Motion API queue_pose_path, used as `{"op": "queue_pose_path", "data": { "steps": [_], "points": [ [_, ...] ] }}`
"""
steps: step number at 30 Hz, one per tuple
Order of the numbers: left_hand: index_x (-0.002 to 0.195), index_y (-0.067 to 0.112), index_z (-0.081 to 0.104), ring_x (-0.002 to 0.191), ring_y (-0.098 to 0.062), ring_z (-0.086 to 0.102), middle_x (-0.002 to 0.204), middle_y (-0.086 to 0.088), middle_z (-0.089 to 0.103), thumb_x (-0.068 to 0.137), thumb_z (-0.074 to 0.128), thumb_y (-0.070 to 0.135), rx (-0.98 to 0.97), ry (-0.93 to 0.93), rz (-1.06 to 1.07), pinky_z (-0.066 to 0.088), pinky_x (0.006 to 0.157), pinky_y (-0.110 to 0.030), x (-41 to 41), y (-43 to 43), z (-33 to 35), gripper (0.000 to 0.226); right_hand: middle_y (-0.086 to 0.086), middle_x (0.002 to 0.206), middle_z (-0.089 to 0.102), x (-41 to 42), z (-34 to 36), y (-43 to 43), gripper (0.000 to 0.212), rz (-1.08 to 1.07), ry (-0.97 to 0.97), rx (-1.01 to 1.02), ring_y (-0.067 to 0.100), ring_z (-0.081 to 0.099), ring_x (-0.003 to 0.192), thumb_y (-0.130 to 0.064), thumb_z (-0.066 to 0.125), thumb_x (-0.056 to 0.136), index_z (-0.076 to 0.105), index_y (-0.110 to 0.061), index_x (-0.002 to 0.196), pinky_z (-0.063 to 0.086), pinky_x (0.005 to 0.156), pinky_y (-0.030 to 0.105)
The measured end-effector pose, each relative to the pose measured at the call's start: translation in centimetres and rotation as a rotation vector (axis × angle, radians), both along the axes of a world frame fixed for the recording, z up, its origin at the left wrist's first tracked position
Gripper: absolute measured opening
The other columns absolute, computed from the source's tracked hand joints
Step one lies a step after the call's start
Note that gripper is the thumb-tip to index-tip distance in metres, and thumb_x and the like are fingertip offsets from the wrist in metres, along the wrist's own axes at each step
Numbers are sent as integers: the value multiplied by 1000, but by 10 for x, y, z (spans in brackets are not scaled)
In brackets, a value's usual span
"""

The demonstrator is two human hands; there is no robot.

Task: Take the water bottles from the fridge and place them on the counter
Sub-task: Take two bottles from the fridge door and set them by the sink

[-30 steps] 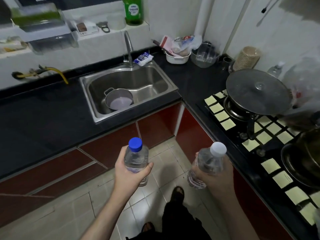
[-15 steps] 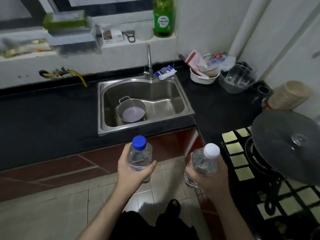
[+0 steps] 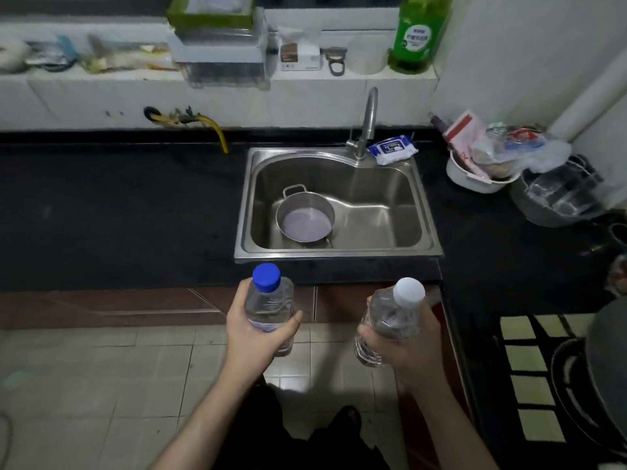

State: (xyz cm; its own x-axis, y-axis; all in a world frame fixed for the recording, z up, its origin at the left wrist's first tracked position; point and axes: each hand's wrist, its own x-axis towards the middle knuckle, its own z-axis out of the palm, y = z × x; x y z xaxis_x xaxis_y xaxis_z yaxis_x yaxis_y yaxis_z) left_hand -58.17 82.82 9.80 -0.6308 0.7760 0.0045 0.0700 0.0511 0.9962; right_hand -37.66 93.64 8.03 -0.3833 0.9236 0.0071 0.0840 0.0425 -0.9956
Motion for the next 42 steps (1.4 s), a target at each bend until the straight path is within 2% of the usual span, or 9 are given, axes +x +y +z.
{"op": "queue_pose_path", "data": {
  "steps": [7, 11, 15, 18, 20, 25, 32, 37, 42],
  "points": [
    [109, 8, 54, 51, 3, 58, 71, 14, 69, 70, 81, -13, -18, 33, 37, 45, 48, -5, -106, 2, -9, 52, 5, 93, 70, -105, 1, 9, 48, 14, 21, 8, 24, 70, 87, -19, 88, 63, 63, -14, 103, 58, 74, 20],
    [107, 18, 59, 72, -2, 67, 85, 11, 70, 64, 86, 10, -14, 45, 81, 51, 65, -8, -172, 3, -9, 52, 9, 97, 72, -161, -1, 14, 51, 16, -10, 3, 30, 71, 94, -13, 90, 65, 64, -10, 108, 62, 80, 39],
    [107, 24, 58, 67, -3, 68, 83, 10, 70, 62, 86, 23, -26, 18, 83, 51, 57, -8, -226, 4, -10, 53, 13, 101, 72, -212, -1, 17, 58, -38, -13, 6, 34, 70, 98, -22, 91, 62, 65, -8, 111, 61, 84, 46],
    [109, 23, 58, 77, -6, 69, 89, 9, 70, 61, 85, 29, -20, 41, 75, 51, 65, -8, -259, 7, -12, 55, 14, 101, 73, -244, 1, 19, 58, -61, -5, -5, 36, 71, 97, -22, 91, 60, 66, -11, 111, 62, 85, 46],
    [110, 18, 58, 82, -7, 68, 92, 7, 68, 62, 85, 28, -13, 54, 63, 51, 69, -9, -278, 12, -13, 56, 16, 103, 72, -262, 4, 22, 60, -74, 8, -25, 37, 70, 99, -21, 91, 58, 65, -12, 112, 61, 86, 46],
    [109, 9, 56, 72, 0, 66, 86, 13, 68, 65, 84, 6, -13, 87, 60, 49, 59, -6, -310, 29, -20, 53, 20, 105, 71, -297, 6, 39, 65, -39, 5, -25, 38, 69, 102, -22, 89, 59, 63, -3, 116, 58, 91, 56],
    [109, 16, 57, 82, 1, 67, 91, 16, 68, 62, 86, 15, -55, 99, 137, 49, 70, -5, -336, 64, -24, 55, 13, 103, 71, -331, -7, 80, 64, 7, -8, 19, 31, 71, 99, -22, 89, 60, 62, -3, 115, 61, 87, 48],
    [111, 12, 57, 83, -3, 69, 91, 14, 70, 64, 85, 10, -90, 101, 173, 51, 70, -8, -351, 89, -26, 56, -5, 101, 74, -351, -11, 108, 56, 9, 18, -16, 16, 72, 96, -29, 89, 58, 64, -33, 108, 60, 83, 27],
    [109, 14, 58, 85, -2, 68, 93, 17, 69, 62, 86, 11, -113, 138, 208, 50, 74, -7, -362, 116, -23, 54, 2, 93, 74, -368, -20, 140, 51, 44, 22, -34, 17, 73, 85, -8, 92, 61, 65, -23, 102, 59, 75, 23]
  ]
}}
